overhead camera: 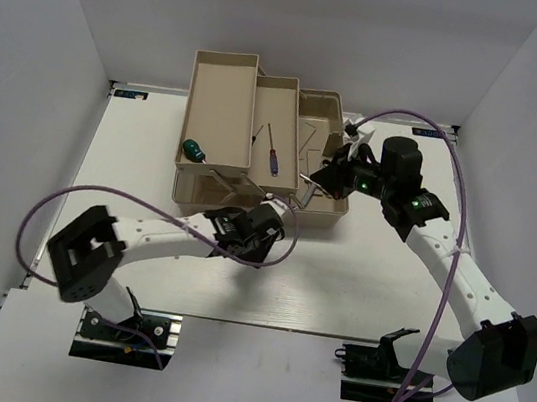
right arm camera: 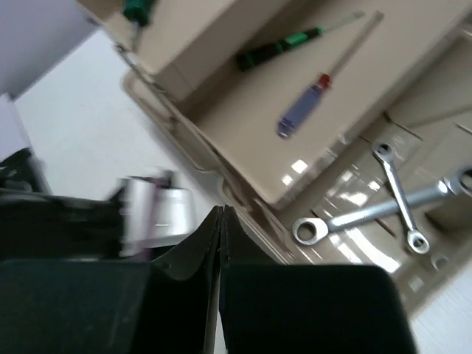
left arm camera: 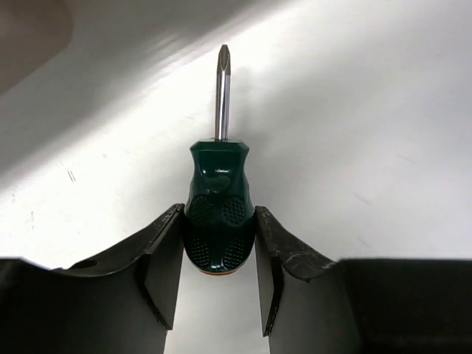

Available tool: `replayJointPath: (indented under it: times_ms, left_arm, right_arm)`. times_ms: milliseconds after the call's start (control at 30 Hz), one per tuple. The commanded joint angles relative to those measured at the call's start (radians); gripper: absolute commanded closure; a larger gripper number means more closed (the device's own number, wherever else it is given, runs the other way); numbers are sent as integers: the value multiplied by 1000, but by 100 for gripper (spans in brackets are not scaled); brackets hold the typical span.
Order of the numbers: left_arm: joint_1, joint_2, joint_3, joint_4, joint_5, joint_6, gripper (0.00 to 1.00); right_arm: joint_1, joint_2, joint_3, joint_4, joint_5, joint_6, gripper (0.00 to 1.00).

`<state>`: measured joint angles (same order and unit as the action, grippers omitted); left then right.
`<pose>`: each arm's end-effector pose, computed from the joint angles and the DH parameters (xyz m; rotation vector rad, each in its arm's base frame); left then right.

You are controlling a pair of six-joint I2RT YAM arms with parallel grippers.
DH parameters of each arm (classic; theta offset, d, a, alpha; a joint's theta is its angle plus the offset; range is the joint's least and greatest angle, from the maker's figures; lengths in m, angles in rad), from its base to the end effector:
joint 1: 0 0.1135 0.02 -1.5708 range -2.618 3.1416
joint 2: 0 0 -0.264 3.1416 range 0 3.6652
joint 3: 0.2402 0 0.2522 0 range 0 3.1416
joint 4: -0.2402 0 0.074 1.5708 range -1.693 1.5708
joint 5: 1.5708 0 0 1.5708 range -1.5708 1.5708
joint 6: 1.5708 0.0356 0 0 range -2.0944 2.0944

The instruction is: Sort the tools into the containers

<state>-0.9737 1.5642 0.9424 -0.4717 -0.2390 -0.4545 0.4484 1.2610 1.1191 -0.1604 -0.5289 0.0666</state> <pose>0.1769 -0.2452 0.1871 0.5991 2.5541 -0.1799 0.2540 0.1421 0.3585 -0.7247 1.7755 0.8448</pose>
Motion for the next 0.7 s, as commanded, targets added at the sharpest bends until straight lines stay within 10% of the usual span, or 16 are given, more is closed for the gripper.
replayJointPath:
  times_ms: [0, 100, 233, 400, 667]
  left_arm:
    - [-26, -209, 77, -56, 70, 49, 100]
    - [-26, -256, 244, -131, 37, 68, 100]
    - [-6, -266, 409, -202, -100, 79, 100]
    - [32, -244, 539, -246, -472, 36, 100]
    - [222, -89, 688, -248, -528, 66, 100]
  right_arm:
    - [-23, -29, -16, -102, 178, -59, 100]
    - [-45, -41, -31, -123, 292, -60, 95]
    - [-76, -44, -35, -148, 362, -91, 54]
    - [-109, -55, -67, -160, 302, -151, 56]
    - [-105, -23, -74, -286, -132, -367, 89]
